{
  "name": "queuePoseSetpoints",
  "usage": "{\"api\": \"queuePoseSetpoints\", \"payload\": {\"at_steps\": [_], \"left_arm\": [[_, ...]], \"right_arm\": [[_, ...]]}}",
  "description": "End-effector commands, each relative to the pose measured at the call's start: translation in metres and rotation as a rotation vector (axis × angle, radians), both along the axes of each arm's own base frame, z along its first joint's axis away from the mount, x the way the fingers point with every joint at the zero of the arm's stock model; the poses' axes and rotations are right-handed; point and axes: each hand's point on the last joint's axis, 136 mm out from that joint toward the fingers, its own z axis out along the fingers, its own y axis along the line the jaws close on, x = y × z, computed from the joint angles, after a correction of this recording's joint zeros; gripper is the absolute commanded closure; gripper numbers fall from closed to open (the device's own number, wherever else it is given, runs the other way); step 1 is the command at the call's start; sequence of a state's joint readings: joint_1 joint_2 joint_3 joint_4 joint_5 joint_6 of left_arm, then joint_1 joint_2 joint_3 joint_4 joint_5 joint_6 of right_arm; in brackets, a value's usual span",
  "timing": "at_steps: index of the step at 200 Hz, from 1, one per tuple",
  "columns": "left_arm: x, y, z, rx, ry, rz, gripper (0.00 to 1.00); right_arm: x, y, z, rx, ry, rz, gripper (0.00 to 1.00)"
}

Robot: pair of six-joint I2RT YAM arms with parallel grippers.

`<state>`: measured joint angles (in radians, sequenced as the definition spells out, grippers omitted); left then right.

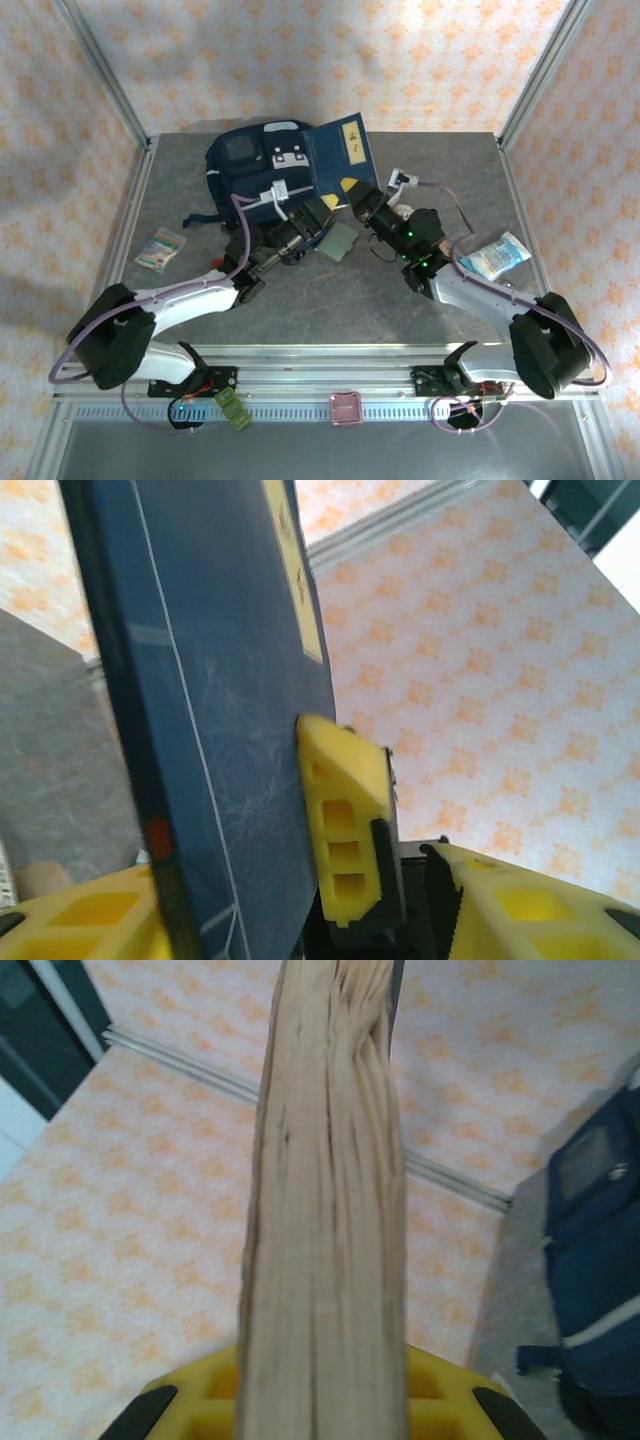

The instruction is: Pack the student bag

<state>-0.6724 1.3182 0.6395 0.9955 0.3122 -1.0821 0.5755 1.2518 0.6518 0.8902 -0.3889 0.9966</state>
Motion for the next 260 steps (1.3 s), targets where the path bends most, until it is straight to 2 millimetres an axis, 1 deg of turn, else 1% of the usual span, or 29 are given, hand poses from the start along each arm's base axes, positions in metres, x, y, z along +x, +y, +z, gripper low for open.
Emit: {"api": "queuePoseSetpoints", "payload": {"at_steps": [1, 5, 22, 25, 31, 39, 43, 53, 64, 81, 91, 104, 120, 134, 142, 154, 179, 211, 218, 220, 222, 237, 247, 252, 260], "left_arm": [[0.007, 0.028, -0.015, 0.195, -0.012, 0.090, 0.40], [0.010, 0.033, -0.022, 0.243, 0.010, 0.106, 0.38], [0.020, 0.050, -0.051, 0.534, 0.045, 0.166, 0.36], [0.022, 0.053, -0.058, 0.593, 0.055, 0.176, 0.34], [0.026, 0.060, -0.066, 0.706, 0.062, 0.199, 0.31], [0.031, 0.068, -0.078, 0.840, 0.075, 0.215, 0.29], [0.033, 0.071, -0.089, 0.909, 0.093, 0.214, 0.27], [0.039, 0.077, -0.102, 1.037, 0.103, 0.209, 0.26], [0.047, 0.085, -0.118, 1.150, 0.126, 0.208, 0.26], [0.060, 0.088, -0.135, 1.273, 0.150, 0.170, 0.25], [0.069, 0.089, -0.144, 1.346, 0.162, 0.147, 0.25], [0.081, 0.090, -0.148, 1.446, 0.164, 0.128, 0.25], [0.097, 0.101, -0.163, 1.608, 0.183, 0.130, 0.23], [0.111, 0.118, -0.179, 1.740, 0.204, 0.156, 0.23], [0.118, 0.126, -0.187, 1.779, 0.216, 0.158, 0.23], [0.125, 0.130, -0.197, 1.797, 0.227, 0.137, 0.23], [0.133, 0.133, -0.214, 1.788, 0.216, 0.089, 0.23], [0.144, 0.136, -0.232, 1.852, 0.191, 0.070, 0.22], [0.147, 0.138, -0.231, 1.871, 0.177, 0.088, 0.22], [0.148, 0.139, -0.240, 1.886, 0.186, 0.077, 0.22], [0.148, 0.139, -0.243, 1.895, 0.185, 0.075, 0.22], [0.155, 0.143, -0.248, 1.939, 0.154, 0.101, 0.26], [0.158, 0.145, -0.251, 1.962, 0.139, 0.109, 0.35], [0.160, 0.146, -0.251, 1.969, 0.140, 0.113, 0.44], [0.164, 0.147, -0.252, 1.975, 0.148, 0.115, 0.66]], "right_arm": [[-0.007, -0.025, 0.009, -0.060, -0.031, -0.065, 1.00], [-0.007, -0.029, 0.006, -0.079, -0.022, -0.076, 1.00], [-0.012, -0.044, -0.007, -0.132, 0.004, -0.104, 1.00], [-0.013, -0.047, -0.011, -0.140, 0.012, -0.109, 1.00], [-0.015, -0.052, -0.017, -0.157, 0.026, -0.120, 1.00], [-0.017, -0.060, -0.025, -0.183, 0.045, -0.140, 1.00], [-0.018, -0.063, -0.029, -0.194, 0.055, -0.150, 1.00], [-0.021, -0.071, -0.037, -0.216, 0.077, -0.169, 1.00], [-0.024, -0.076, -0.044, -0.231, 0.087, -0.179, 1.00], [-0.030, -0.080, -0.047, -0.251, 0.092, -0.187, 1.00], [-0.032, -0.082, -0.048, -0.264, 0.094, -0.190, 1.00], [-0.034, -0.084, -0.048, -0.275, 0.093, -0.191, 1.00], [-0.036, -0.084, -0.049, -0.281, 0.092, -0.185, 1.00], [-0.037, -0.081, -0.049, -0.286, 0.092, -0.170, 1.00], [-0.037, -0.080, -0.049, -0.288, 0.092, -0.164, 1.00], [-0.038, -0.079, -0.049, -0.289, 0.091, -0.156, 1.00], [-0.039, -0.078, -0.049, -0.286, 0.089, -0.148, 1.00], [-0.038, -0.076, -0.048, -0.274, 0.088, -0.140, 1.00], [-0.037, -0.075, -0.048, -0.272, 0.088, -0.137, 1.00], [-0.037, -0.075, -0.049, -0.271, 0.090, -0.135, 1.00], [-0.037, -0.074, -0.049, -0.271, 0.090, -0.133, 1.00], [-0.036, -0.073, -0.049, -0.270, 0.094, -0.126, 1.00], [-0.036, -0.072, -0.050, -0.269, 0.097, -0.125, 1.00], [-0.035, -0.072, -0.051, -0.270, 0.099, -0.123, 1.00], [-0.035, -0.072, -0.051, -0.270, 0.100, -0.122, 1.00]]}}
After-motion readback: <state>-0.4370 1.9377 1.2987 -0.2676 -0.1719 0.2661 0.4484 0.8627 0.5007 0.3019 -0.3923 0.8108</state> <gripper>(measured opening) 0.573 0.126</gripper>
